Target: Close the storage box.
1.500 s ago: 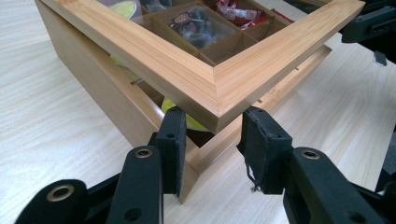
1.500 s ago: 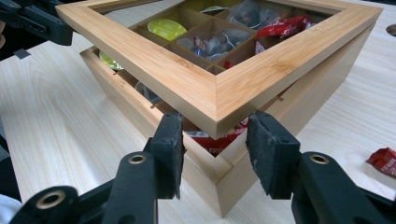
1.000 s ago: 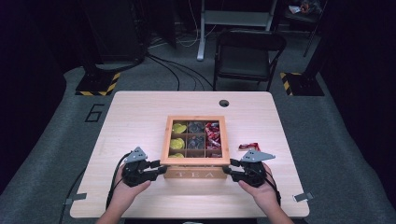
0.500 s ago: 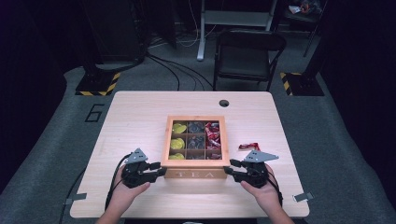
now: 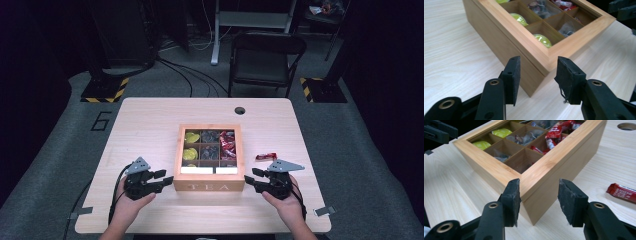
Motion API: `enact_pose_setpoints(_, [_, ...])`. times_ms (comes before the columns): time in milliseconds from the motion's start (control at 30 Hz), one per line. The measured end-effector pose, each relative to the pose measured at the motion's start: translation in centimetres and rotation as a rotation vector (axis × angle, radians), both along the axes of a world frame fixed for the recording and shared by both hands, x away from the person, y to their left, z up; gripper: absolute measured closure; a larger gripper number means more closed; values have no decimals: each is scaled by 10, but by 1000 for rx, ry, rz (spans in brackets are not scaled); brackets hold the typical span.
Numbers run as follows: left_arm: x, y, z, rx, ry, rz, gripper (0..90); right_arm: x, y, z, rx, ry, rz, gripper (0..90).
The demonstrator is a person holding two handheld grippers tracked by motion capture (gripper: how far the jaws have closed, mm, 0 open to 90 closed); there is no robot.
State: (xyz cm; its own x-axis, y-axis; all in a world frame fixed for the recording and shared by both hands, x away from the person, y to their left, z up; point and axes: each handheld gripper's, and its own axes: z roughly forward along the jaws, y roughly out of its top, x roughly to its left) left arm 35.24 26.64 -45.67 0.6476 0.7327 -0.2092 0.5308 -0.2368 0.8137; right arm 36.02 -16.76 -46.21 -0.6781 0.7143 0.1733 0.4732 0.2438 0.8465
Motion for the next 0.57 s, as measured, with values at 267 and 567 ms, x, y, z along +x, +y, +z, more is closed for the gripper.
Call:
enact_pose_setpoints(267, [6,15,-3,22,-15,58,502,7,-8,-7,-48,-12,-60,493])
enact_pose_setpoints(567, [11,21,-13,47,-13,101,436,17,-21,-16,-58,8,-145,437])
